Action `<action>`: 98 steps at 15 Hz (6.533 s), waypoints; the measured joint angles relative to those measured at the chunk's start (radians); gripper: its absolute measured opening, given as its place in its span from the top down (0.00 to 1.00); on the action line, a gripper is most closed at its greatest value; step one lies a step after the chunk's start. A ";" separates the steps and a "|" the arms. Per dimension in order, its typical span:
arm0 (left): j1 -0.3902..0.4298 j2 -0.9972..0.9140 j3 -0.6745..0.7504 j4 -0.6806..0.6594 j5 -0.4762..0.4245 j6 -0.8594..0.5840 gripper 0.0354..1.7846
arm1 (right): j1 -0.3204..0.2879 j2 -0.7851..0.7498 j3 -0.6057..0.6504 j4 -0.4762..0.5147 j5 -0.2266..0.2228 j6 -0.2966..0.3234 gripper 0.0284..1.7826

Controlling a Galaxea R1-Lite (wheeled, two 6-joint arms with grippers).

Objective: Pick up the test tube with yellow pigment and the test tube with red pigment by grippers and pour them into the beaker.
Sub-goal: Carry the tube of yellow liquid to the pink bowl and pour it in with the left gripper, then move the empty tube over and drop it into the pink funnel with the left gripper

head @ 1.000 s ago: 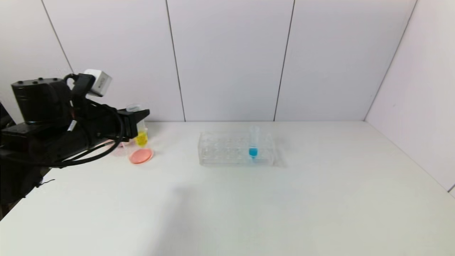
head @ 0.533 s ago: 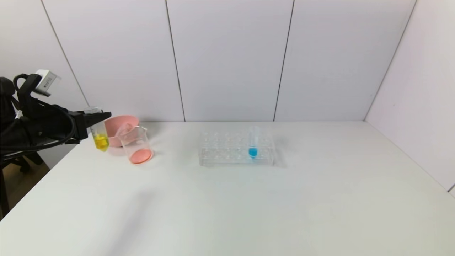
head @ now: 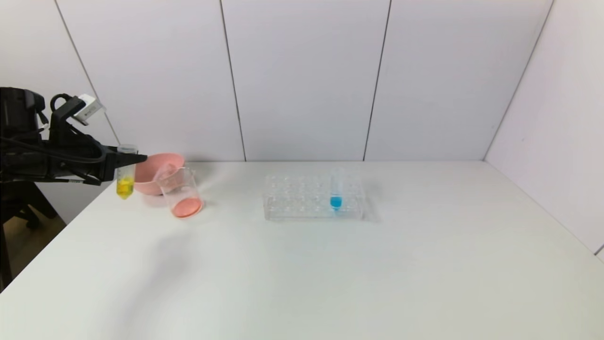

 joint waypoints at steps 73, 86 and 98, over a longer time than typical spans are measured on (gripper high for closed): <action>-0.412 0.344 -0.768 0.971 1.164 0.532 0.76 | 0.000 0.000 0.000 0.000 0.000 0.000 0.04; -0.427 0.341 -0.771 0.997 1.217 0.537 0.76 | 0.000 0.000 0.000 0.000 0.000 0.000 0.04; -0.288 0.132 -0.519 0.643 0.738 -0.030 0.76 | 0.000 0.000 0.000 0.000 0.000 0.000 0.04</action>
